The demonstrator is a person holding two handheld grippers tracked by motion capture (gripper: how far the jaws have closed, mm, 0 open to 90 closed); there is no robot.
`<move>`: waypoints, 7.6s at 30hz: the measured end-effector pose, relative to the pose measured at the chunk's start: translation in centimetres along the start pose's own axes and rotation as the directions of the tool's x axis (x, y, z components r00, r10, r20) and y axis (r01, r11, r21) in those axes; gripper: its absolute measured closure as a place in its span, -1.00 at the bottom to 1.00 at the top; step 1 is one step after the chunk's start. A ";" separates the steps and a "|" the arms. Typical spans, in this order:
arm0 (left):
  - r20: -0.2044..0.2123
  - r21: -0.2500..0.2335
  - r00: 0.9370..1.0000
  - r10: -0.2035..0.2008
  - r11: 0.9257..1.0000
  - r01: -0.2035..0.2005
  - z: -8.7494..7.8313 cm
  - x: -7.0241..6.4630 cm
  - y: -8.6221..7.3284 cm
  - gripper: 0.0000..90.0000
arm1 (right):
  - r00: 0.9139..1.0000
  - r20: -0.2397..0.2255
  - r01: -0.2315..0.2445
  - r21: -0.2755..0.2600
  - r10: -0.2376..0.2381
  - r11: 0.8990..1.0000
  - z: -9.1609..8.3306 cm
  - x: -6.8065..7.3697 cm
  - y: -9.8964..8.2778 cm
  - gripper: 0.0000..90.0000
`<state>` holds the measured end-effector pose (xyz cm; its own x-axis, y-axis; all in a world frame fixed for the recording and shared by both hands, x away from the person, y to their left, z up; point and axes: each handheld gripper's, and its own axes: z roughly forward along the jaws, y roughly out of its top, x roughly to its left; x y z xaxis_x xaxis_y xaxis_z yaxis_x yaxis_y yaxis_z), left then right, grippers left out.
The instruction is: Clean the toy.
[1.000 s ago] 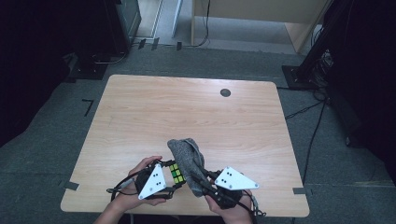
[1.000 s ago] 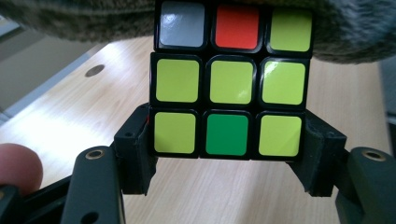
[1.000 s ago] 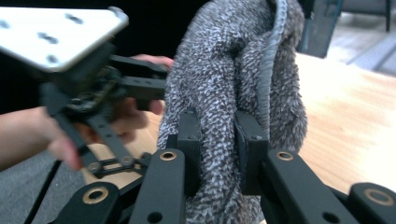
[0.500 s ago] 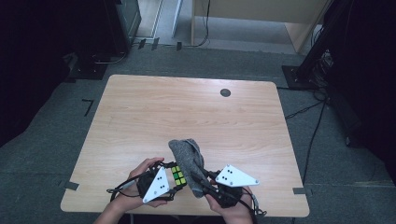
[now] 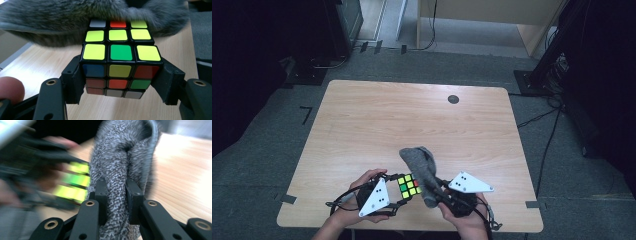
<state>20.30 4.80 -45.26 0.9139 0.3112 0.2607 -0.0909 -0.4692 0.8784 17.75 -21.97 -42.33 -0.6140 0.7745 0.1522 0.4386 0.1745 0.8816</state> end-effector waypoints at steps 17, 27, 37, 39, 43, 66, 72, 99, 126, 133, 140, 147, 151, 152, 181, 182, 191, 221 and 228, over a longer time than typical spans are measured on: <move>-0.102 0.136 0.991 0.085 0.988 -0.071 1.5 -1.0 0.1 -0.24 | 0.987 0.157 0.039 -0.040 -0.032 0.998 0.5 3.0 0.0 0.70; -0.108 0.111 0.989 0.100 0.990 -0.088 1.1 -1.0 0.4 -0.24 | 0.998 -0.056 0.026 -0.058 -0.030 0.998 0.8 4.2 0.2 0.69; -0.078 0.076 0.996 0.051 0.996 -0.045 0.8 -0.6 0.3 -0.24 | 0.989 -0.144 0.033 -0.075 -0.044 0.997 0.3 4.2 0.5 0.68; -0.080 0.079 0.996 0.050 0.996 -0.044 0.8 -0.5 0.3 -0.24 | 0.991 -0.123 0.048 -0.055 -0.055 0.997 0.7 4.1 0.3 0.69; -0.016 -0.033 0.997 -0.077 0.997 0.076 -0.2 0.8 -0.1 -0.24 | 0.993 -0.032 -0.120 -0.099 0.117 0.988 -0.8 0.6 0.3 0.70; 0.133 -0.203 0.959 -0.251 0.940 0.275 -2.6 3.2 -0.3 -0.24 | 0.894 -0.416 -0.238 -0.126 0.166 0.963 0.7 -1.3 -1.3 0.68; 0.139 -0.308 0.923 -0.358 0.871 0.384 -3.7 4.4 -0.6 -0.24 | 0.920 -0.355 -0.197 -0.051 0.166 0.979 2.2 -1.8 -2.9 0.68; -0.017 -0.227 0.904 -0.428 0.882 0.413 -1.3 3.8 -0.8 -0.24 | 0.973 -0.209 0.101 0.025 -0.094 0.995 3.0 0.9 -2.5 0.66; -0.385 0.002 0.796 -0.466 0.863 0.506 5.9 7.4 -3.4 -0.25 | 0.935 0.347 -0.094 0.051 0.071 0.994 0.6 -8.0 -4.2 0.61; -0.410 0.064 0.796 -0.446 0.856 0.513 7.4 7.5 -4.3 -0.25 | 0.936 0.344 -0.111 0.084 0.076 0.990 1.4 -8.5 -5.2 0.61; -0.419 0.112 0.800 -0.429 0.850 0.515 8.2 7.1 -4.9 -0.25 | 0.937 0.338 -0.125 0.092 0.087 0.988 2.2 -8.3 -5.9 0.61; -0.421 0.127 0.802 -0.424 0.848 0.515 8.4 6.9 -5.1 -0.25 | 0.942 0.323 -0.135 0.102 0.095 0.986 2.9 -8.3 -6.4 0.61; -0.424 0.140 0.801 -0.422 0.843 0.519 8.6 6.9 -5.2 -0.26 | 0.942 0.312 -0.157 0.097 0.119 0.983 2.9 -8.5 -6.6 0.60; -0.423 0.142 0.800 -0.425 0.841 0.522 8.6 6.9 -5.2 -0.27 | 0.942 0.312 -0.161 0.097 0.124 0.982 2.9 -8.5 -6.7 0.60; -0.398 0.204 0.788 -0.470 0.792 0.576 5.5 7.3 -5.0 -0.72 | 0.955 0.229 -0.198 0.026 0.187 0.980 1.0 -9.2 -5.1 -0.87; -0.403 0.199 0.785 -0.470 0.793 0.576 5.0 7.4 -5.0 -0.72 | 0.955 0.227 -0.201 0.020 0.192 0.979 0.7 -9.2 -4.8 -0.90; -0.443 0.156 0.765 -0.467 0.800 0.579 -0.6 7.7 -5.4 -0.73 | 0.959 0.227 -0.182 0.032 0.170 0.983 -2.1 -9.9 -4.2 -1.00; -0.592 0.132 0.641 -0.489 0.726 0.675 -13.1 7.2 -13.3 -0.74 | 0.884 0.409 -0.303 0.135 0.226 0.943 -9.4 -17.4 -11.7 -1.00; -0.611 0.139 0.620 -0.493 0.704 0.696 -13.8 6.7 -14.8 -0.73 | 0.866 0.450 -0.316 0.153 0.219 0.936 -10.1 -18.3 -13.3 -1.00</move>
<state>22.30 25.28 -50.96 0.3699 0.9287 -0.0266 0.6276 -0.2287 0.7442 16.50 -44.65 -52.35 -0.1400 0.9824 0.1234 0.7055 0.0116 0.7086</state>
